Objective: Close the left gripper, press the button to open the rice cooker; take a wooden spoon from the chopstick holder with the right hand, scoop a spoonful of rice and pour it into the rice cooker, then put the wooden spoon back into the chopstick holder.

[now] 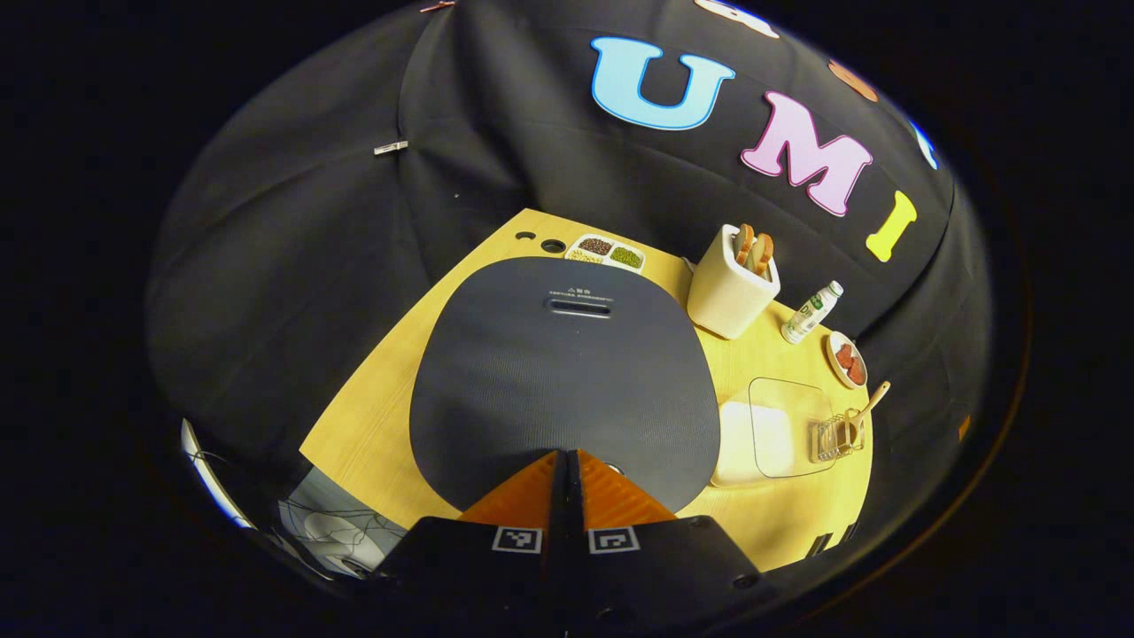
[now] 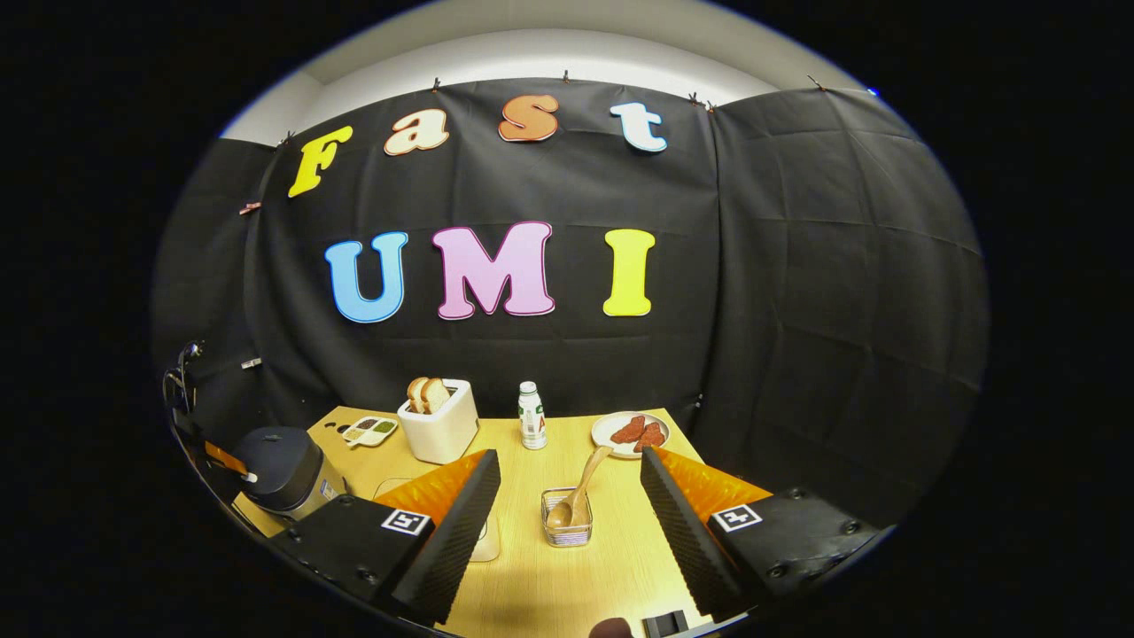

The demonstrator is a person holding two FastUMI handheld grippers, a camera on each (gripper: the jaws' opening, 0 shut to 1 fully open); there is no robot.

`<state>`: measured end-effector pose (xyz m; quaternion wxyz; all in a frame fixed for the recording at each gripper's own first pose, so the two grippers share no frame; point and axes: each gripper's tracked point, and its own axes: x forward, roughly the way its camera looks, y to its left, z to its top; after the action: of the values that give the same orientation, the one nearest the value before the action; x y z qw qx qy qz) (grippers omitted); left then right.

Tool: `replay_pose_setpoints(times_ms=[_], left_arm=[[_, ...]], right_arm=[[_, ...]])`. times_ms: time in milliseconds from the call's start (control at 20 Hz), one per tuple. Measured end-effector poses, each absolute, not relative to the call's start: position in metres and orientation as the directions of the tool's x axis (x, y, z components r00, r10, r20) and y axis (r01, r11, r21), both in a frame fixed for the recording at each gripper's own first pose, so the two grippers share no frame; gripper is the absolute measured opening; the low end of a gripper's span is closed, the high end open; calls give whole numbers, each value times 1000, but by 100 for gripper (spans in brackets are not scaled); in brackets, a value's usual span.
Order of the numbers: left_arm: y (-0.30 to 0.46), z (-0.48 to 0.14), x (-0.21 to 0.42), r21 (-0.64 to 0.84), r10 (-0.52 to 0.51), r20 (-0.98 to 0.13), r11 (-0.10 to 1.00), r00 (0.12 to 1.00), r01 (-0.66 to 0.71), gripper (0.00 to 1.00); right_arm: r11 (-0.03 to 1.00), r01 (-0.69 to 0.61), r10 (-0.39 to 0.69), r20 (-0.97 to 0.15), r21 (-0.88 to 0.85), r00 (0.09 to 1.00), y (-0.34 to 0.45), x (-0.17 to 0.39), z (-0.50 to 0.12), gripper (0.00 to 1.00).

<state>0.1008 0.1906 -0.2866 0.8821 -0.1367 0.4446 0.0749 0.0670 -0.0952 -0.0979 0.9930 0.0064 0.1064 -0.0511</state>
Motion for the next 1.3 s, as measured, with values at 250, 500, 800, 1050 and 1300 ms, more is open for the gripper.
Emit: replay_pose_setpoints(times_ms=[250,500,800,1050,1300], left_arm=[[189,-300,95,-177,-18,-854,950,519,-258,6],[191,-271,99,-185,17,-791,947,612,-264,6],[195,-188,126,-80,138,-573,972,808,-223,5],[200,-109,150,-72,197,-342,970,919,-234,6],[155,-66,133,-74,150,-242,982,959,-172,9]], right_arm=[[994,109,-100,-236,25,967,-94,66,-109,99],[994,100,-88,-245,36,966,-93,67,-110,99],[994,101,-90,-235,37,968,-101,64,-104,99],[993,109,-97,-235,40,967,-113,59,-102,99],[994,85,-69,-216,64,974,-115,57,-96,97]])
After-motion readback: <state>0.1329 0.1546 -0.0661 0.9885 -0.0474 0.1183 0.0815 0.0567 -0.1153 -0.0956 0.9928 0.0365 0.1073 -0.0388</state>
